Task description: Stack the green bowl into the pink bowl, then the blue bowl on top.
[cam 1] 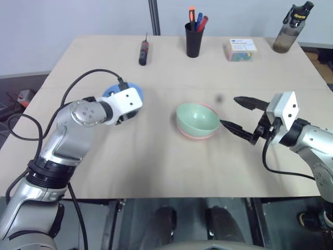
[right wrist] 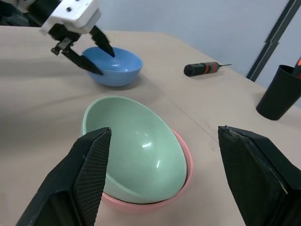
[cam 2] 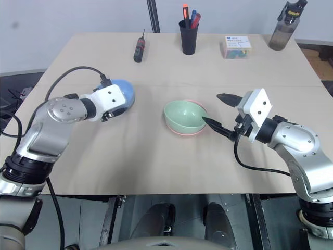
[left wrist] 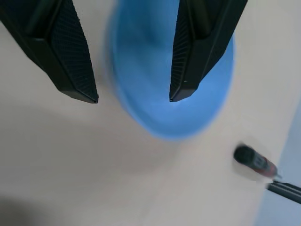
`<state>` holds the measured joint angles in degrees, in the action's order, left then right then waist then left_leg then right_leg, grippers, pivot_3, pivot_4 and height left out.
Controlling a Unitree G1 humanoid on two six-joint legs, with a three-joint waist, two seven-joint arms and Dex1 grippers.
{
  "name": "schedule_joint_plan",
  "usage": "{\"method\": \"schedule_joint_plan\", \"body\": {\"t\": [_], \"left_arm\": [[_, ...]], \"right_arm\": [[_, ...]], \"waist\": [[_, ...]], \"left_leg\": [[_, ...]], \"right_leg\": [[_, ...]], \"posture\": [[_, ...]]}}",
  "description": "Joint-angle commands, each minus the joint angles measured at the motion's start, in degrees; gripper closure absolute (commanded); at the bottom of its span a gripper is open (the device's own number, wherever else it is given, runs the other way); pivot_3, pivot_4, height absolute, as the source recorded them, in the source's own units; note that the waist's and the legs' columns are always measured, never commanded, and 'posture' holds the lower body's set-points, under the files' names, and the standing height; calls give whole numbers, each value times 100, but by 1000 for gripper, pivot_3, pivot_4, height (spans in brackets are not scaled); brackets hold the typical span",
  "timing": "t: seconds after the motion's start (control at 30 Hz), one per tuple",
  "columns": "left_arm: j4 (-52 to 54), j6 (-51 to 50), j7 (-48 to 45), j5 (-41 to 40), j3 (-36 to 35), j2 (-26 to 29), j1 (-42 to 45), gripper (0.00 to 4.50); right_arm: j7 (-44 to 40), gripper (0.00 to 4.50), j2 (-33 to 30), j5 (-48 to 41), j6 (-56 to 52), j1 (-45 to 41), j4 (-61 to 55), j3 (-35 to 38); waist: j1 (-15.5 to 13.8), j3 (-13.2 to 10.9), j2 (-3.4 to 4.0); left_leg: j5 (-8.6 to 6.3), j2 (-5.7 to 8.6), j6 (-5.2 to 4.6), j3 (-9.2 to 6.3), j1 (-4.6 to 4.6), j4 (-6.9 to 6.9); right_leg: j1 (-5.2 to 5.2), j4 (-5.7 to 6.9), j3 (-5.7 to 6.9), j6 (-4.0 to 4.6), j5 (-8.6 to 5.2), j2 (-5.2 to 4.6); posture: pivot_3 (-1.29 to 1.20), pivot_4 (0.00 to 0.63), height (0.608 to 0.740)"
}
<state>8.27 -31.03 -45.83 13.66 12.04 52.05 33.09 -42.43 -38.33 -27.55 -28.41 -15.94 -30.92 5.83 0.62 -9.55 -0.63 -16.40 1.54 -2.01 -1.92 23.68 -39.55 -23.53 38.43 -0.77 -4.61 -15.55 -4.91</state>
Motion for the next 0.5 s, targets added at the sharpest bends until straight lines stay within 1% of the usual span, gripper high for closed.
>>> {"method": "schedule_joint_plan", "body": {"t": [0.03,0.13,0.17,0.2,0.23,0.3,0.33,0.37,0.5], "left_arm": [[-69,-188,163,405,181,-18,42,1838],[-398,-155,305,661,332,-114,94,1838],[-471,-104,308,680,345,-148,107,2350],[-527,-33,299,695,364,-165,120,2628],[-556,8,283,708,377,-176,132,3306],[-672,79,292,717,382,-242,208,3803],[-722,131,277,713,383,-268,245,4262],[-759,174,263,715,381,-286,268,4398],[-743,358,120,466,231,-466,448,4398]], "right_arm": [[-128,706,-89,-23,158,-160,22,60],[-164,706,-104,-8,169,-184,52,50],[-165,706,-111,-14,158,-180,44,55],[-165,706,-120,-19,153,-174,39,58],[-167,706,-130,-27,148,-171,35,65],[-165,706,-169,-7,145,-130,4,93],[-157,706,-186,3,141,-105,-18,111],[-150,706,-197,8,138,-89,-32,123],[-98,706,-283,-65,108,158,-197,360]], "waist": [[4,0,0],[9,0,0],[10,0,0],[11,0,-1],[11,0,-1],[10,0,-1],[11,0,-1],[9,0,-1],[-12,0,-2]], "left_leg": [[0,0,0,0,0,0],[0,12,0,2,-1,0],[0,13,0,2,-1,0],[0,13,0,1,-1,-1],[0,12,0,1,2,-1],[0,11,0,1,2,-1],[0,10,0,2,2,-1],[0,11,0,1,2,-2],[0,10,0,0,2,-3]], "right_leg": [[0,0,0,0,0,0],[-1,4,-2,0,0,0],[-2,6,-2,0,0,1],[-2,7,-2,0,0,1],[-6,8,-2,0,0,0],[-6,8,-2,0,0,0],[-6,8,-3,0,0,-1],[-6,8,-3,0,0,-1],[-6,8,-2,0,0,-3]], "posture": [[0,150,740],[0,150,740],[0,150,740],[0,150,740],[0,150,740],[0,150,740],[0,150,740],[0,150,740],[0,150,740]]}}
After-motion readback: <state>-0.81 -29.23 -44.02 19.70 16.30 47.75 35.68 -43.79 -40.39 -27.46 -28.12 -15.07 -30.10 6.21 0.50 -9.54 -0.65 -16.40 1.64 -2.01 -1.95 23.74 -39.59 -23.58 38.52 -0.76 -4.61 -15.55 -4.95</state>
